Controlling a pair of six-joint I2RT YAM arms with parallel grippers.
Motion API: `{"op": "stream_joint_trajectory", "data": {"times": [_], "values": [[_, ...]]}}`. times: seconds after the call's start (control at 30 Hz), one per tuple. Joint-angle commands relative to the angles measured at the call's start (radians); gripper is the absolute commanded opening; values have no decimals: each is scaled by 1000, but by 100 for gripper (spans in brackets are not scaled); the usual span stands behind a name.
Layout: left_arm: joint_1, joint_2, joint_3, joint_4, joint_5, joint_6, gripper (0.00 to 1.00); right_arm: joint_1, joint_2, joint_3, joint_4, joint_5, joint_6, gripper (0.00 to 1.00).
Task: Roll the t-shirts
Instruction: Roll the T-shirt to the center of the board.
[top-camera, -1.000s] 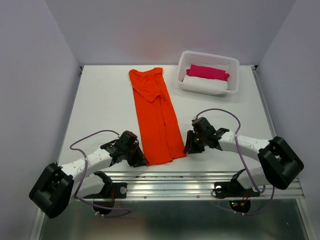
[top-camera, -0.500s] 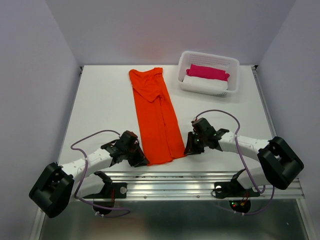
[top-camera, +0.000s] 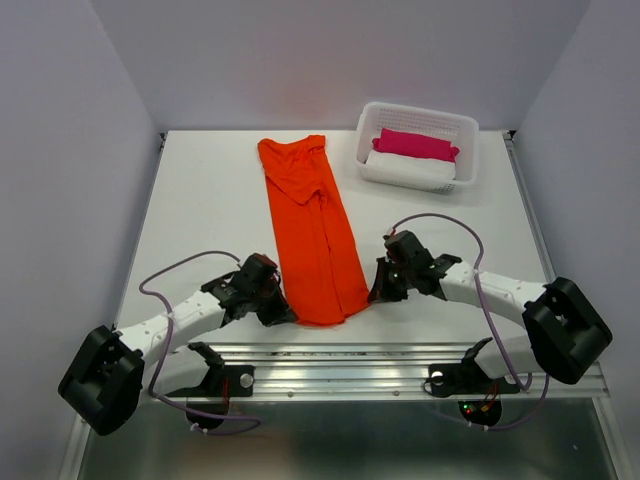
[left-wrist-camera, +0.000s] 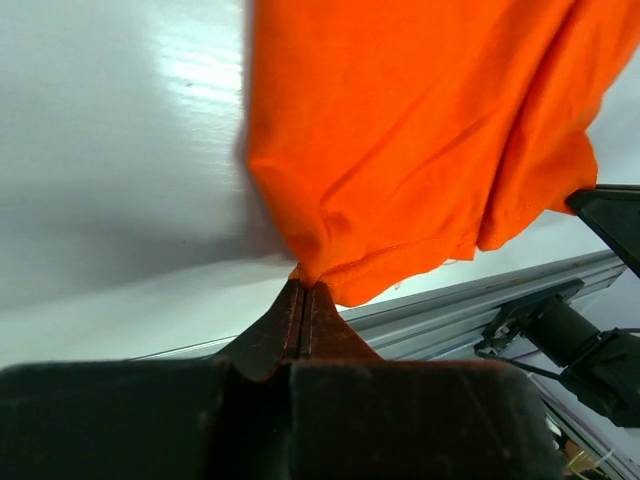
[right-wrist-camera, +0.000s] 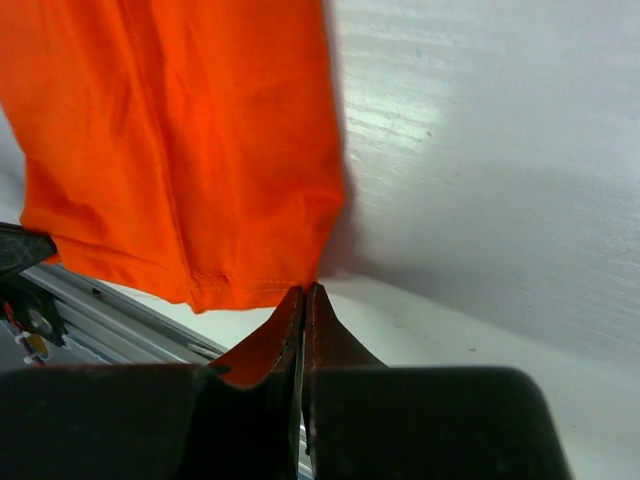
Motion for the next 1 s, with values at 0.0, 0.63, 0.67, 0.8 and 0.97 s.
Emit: {"op": "stream_joint_trajectory", "data": {"times": [0.0,0.63,0.67,0.8,0.97], "values": [[-6,-19,77,-44,-49,16,0,4,-61,84,-2,57,11,1],[60,53,217,-42,-115,31,0,4,32,270,-40,211,1,1],[66,53,220,-44,-118,29,0,4,51,277,-40,214,-1,1],[99,52,217,-45,-135,17,0,4,97,310,-42,221,-10,1],[140,67,209,-15,-120,32,0,4,149,354,-39,221,-26,1]]}}
